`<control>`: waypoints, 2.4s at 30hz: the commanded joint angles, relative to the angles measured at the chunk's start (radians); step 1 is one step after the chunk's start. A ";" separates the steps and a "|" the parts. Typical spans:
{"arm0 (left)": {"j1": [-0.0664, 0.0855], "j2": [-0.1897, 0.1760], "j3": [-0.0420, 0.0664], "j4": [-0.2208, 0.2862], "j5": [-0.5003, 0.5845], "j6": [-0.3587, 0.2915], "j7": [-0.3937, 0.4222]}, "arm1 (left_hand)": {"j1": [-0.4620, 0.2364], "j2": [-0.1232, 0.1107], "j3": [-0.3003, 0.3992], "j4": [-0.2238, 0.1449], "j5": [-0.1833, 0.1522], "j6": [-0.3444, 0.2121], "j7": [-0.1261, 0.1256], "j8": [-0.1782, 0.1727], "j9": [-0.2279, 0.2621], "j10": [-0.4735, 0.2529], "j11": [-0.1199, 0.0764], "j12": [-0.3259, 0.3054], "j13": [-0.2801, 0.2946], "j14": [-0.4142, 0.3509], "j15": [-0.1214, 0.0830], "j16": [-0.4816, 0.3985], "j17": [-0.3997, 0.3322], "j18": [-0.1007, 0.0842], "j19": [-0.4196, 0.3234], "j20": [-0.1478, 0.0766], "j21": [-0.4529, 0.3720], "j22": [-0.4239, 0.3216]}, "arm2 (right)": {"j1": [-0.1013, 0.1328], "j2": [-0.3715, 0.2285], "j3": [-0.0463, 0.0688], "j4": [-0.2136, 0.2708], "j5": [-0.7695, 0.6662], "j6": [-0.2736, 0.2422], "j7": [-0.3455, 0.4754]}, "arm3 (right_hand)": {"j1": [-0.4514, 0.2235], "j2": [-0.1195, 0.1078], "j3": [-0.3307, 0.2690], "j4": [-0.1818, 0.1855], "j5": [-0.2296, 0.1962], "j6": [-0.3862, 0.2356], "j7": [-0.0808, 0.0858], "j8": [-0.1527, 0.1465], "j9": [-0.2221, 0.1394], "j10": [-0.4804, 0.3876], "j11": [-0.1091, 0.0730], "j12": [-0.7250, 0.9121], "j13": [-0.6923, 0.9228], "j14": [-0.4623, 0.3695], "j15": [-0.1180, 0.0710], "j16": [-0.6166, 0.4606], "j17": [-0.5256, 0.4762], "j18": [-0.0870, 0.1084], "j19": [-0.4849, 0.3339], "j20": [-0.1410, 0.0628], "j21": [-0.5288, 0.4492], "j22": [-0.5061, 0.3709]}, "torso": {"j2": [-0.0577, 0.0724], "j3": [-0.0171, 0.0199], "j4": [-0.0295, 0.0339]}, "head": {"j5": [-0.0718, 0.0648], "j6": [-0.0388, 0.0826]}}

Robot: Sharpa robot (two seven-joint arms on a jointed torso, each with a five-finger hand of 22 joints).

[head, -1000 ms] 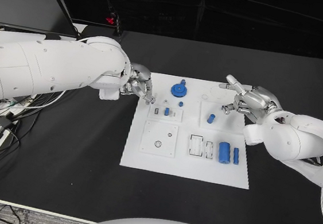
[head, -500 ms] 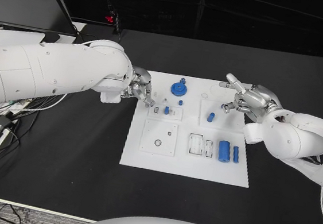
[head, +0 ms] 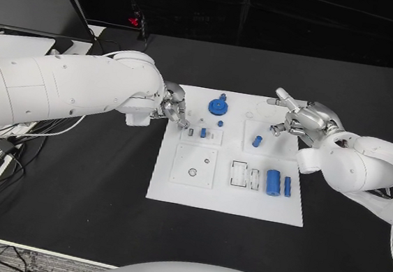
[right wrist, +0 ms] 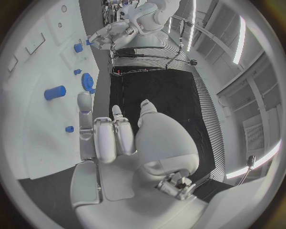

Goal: Assemble the parts on the task board

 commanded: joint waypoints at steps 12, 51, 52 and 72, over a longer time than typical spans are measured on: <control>-0.009 0.023 0.001 -0.013 0.004 -0.010 0.003 | 0.007 0.014 0.052 -0.044 0.005 0.024 -0.018 0.003 0.000 0.106 -0.003 -0.003 0.261 0.103 -0.006 0.001 0.263 -0.007 0.104 -0.008 0.003 0.263 | 0.001 0.001 0.000 0.004 -0.002 0.008 0.010 | 0.007 0.004 -0.003 -0.003 0.008 -0.006 0.000 0.006 -0.001 -0.005 0.003 -0.003 0.110 -0.006 -0.001 -0.004 0.068 0.013 -0.009 -0.002 -0.009 -0.001 | -0.001 -0.0001 -0.0014 | 0.002 -0.002; -0.012 0.027 0.001 -0.019 0.004 0.040 -0.011 | 0.003 0.013 0.057 -0.045 0.004 0.024 -0.017 0.000 0.000 0.106 -0.002 -0.003 0.261 0.103 -0.005 0.001 0.263 -0.007 0.104 -0.008 0.003 0.263 | 0.001 -0.002 0.000 0.003 -0.002 0.008 0.010 | 0.007 0.004 -0.004 -0.004 0.009 -0.006 0.000 0.007 -0.001 -0.006 0.003 -0.003 0.110 -0.007 -0.001 -0.004 0.067 0.013 -0.011 -0.002 -0.013 -0.002 | 0.000 0.0002 -0.0005 | 0.002 -0.007; -0.012 0.028 0.001 -0.020 0.004 0.041 -0.010 | 0.003 0.013 0.057 -0.045 0.004 0.024 -0.017 0.000 0.000 0.106 -0.002 -0.003 0.261 0.103 -0.005 0.001 0.263 -0.007 0.104 -0.008 0.003 0.263 | 0.001 -0.002 0.000 0.003 -0.002 0.008 0.010 | 0.007 0.004 -0.004 -0.004 0.009 -0.006 0.000 0.007 -0.001 -0.006 0.003 -0.003 0.109 -0.007 -0.001 -0.005 0.066 0.013 -0.011 -0.002 -0.013 -0.002 | 0.000 -0.0001 -0.0006 | 0.002 -0.008; -0.013 0.038 0.001 -0.032 0.004 0.056 -0.011 | 0.001 0.012 0.059 -0.044 0.003 0.024 -0.016 -0.001 0.000 0.106 -0.002 -0.003 0.261 0.103 -0.004 0.001 0.263 -0.007 0.104 -0.008 0.003 0.263 | 0.001 -0.003 0.000 0.004 -0.002 0.006 0.010 | 0.007 0.004 -0.004 -0.004 0.009 -0.006 0.000 0.007 -0.001 -0.007 0.003 -0.003 0.109 -0.008 -0.001 -0.005 0.065 0.014 -0.014 -0.002 -0.017 -0.004 | 0.000 0.0002 0.0003 | 0.002 -0.012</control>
